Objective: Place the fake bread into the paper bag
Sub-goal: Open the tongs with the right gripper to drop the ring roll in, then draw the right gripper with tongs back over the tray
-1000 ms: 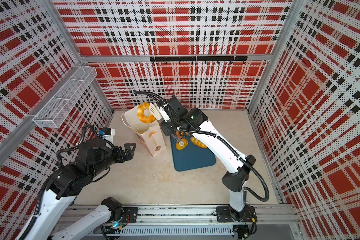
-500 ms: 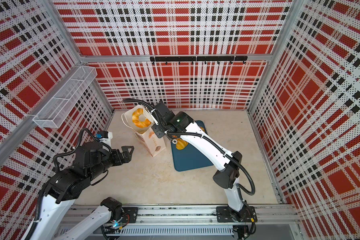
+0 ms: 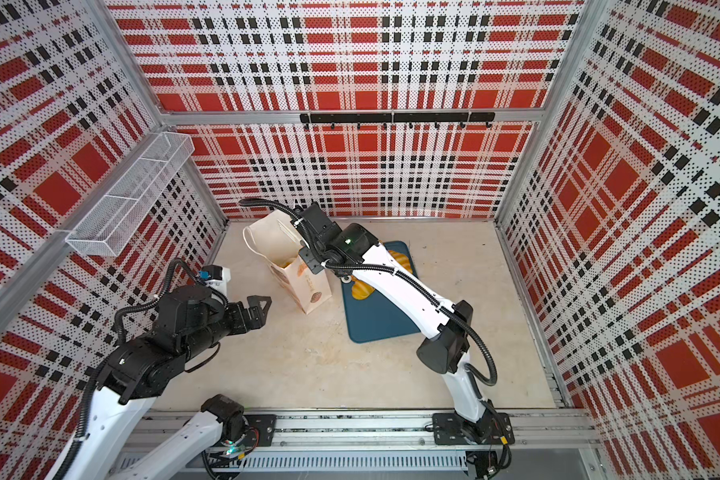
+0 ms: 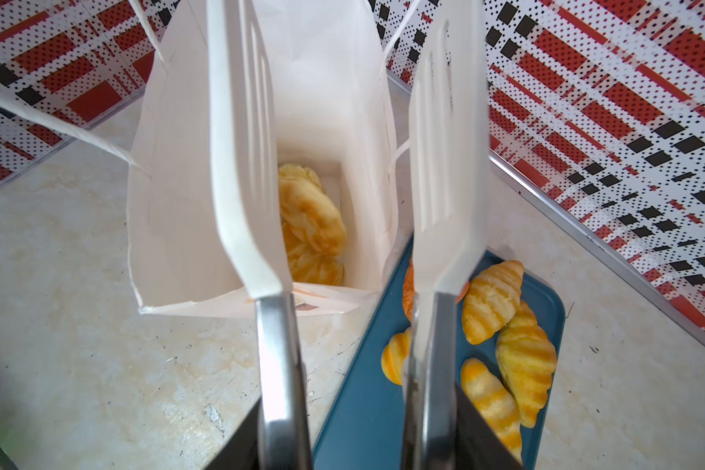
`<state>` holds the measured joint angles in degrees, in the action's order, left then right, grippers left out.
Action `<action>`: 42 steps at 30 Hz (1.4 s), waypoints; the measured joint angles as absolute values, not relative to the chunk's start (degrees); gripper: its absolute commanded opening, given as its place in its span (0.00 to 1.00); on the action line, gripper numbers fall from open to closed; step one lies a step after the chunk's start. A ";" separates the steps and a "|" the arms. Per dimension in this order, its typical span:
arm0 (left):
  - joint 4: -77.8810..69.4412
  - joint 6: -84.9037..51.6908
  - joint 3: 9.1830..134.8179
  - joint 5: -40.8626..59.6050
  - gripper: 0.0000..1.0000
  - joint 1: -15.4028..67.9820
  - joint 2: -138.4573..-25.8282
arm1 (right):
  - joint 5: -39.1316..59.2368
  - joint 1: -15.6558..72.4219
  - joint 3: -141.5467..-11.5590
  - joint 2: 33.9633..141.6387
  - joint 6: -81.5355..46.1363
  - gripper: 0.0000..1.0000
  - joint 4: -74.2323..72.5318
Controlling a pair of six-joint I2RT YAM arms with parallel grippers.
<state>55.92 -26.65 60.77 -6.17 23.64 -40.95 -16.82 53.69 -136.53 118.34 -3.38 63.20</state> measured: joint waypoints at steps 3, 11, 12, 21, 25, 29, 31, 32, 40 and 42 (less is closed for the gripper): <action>55.88 -26.79 60.53 -5.89 0.99 23.64 -40.58 | -17.12 54.00 -136.53 118.32 -3.38 0.54 63.44; 55.53 -28.03 58.37 -5.08 0.99 24.03 -37.89 | -18.35 54.41 -129.54 113.25 -3.38 0.54 63.37; 55.40 -28.21 58.08 -5.02 0.99 24.32 -37.54 | -18.61 54.41 -127.72 111.85 -3.38 0.54 63.31; 53.17 -30.24 57.12 -8.25 0.99 33.30 -36.95 | -21.89 53.49 -112.90 99.29 -3.42 0.55 62.28; 51.66 -31.33 57.12 -12.71 0.99 40.29 -38.54 | -22.39 51.92 -106.80 95.39 -3.62 0.55 61.60; 49.28 -32.40 56.80 -17.32 0.99 47.18 -41.34 | -22.37 49.74 -100.42 91.70 -4.29 0.54 60.62; 47.94 -32.95 56.34 -18.81 0.99 49.43 -42.61 | -22.20 48.34 -96.99 89.56 -4.75 0.54 60.03; 47.33 -33.21 56.14 -19.57 0.99 50.61 -43.55 | -22.11 47.46 -95.00 88.25 -5.13 0.54 59.59; 41.45 -34.70 53.56 -21.54 0.99 54.50 -49.25 | -19.86 39.53 -80.29 79.59 -7.57 0.54 58.13; 40.16 -34.92 52.97 -21.45 0.99 54.83 -50.37 | -19.09 37.45 -76.75 78.26 -8.25 0.54 57.95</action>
